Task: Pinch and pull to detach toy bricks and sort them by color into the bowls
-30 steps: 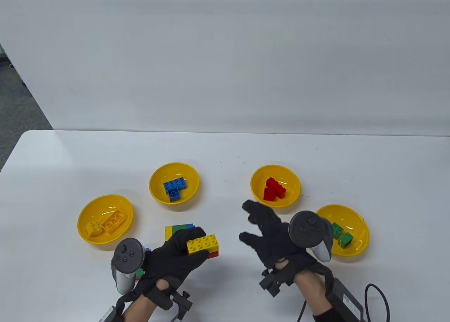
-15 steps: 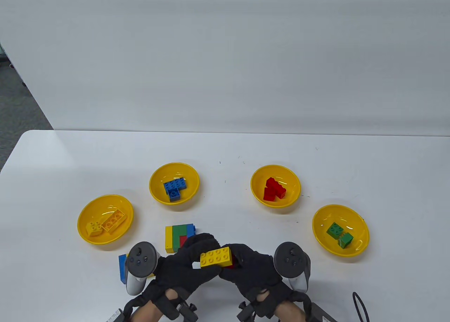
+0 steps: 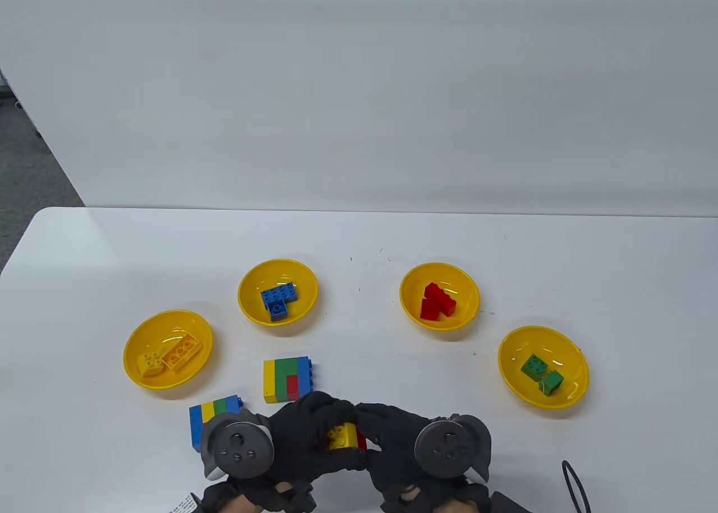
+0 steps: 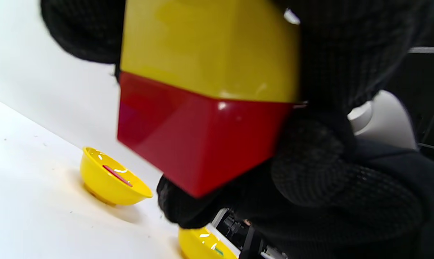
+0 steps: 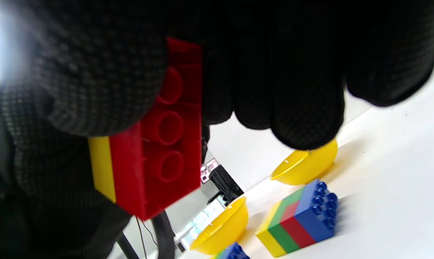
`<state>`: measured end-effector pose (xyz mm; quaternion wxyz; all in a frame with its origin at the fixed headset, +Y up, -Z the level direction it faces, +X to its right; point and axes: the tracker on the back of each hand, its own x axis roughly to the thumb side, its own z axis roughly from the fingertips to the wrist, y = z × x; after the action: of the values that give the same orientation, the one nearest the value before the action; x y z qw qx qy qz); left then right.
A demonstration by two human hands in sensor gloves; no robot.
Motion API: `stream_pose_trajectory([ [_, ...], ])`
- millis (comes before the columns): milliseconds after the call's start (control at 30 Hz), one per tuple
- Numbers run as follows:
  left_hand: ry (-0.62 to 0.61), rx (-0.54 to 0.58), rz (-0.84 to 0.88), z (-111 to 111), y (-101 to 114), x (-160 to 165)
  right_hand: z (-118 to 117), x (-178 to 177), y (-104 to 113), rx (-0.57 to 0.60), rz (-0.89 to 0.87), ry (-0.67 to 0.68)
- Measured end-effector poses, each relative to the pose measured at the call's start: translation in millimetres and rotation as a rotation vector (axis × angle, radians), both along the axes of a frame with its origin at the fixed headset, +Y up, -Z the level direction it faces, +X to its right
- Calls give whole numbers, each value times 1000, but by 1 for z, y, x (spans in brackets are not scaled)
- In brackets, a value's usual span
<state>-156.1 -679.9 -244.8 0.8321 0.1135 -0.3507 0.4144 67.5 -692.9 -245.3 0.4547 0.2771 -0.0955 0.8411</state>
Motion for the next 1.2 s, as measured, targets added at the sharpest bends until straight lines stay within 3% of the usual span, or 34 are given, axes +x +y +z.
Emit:
stream_pose_trajectory([
  [100,-21,-49,55,-2,-1,-2,0,-1,-3,-68,-97,4],
  [167,-12,-71,85,-2,-3,-4,0,-6,-8,-104,-137,81],
  [300,34,-117,133,-2,-7,-4,-4,-11,-19,-322,-292,256],
  [400,39,-148,166,0,-11,-2,-3,-7,-16,-209,-288,152],
  [533,48,-75,126,4,-9,4,1,-5,-15,-219,-349,42],
  [633,22,-117,163,1,-12,4,1,-3,-17,-221,-351,11],
  [967,-5,-188,198,-8,-22,3,-3,-2,-23,-267,-368,-9],
  [1067,-45,-282,312,-15,-27,-3,-4,0,-23,-277,-393,1],
  [1200,-9,-226,246,-14,-19,-4,-9,-2,-21,-284,-393,31],
])
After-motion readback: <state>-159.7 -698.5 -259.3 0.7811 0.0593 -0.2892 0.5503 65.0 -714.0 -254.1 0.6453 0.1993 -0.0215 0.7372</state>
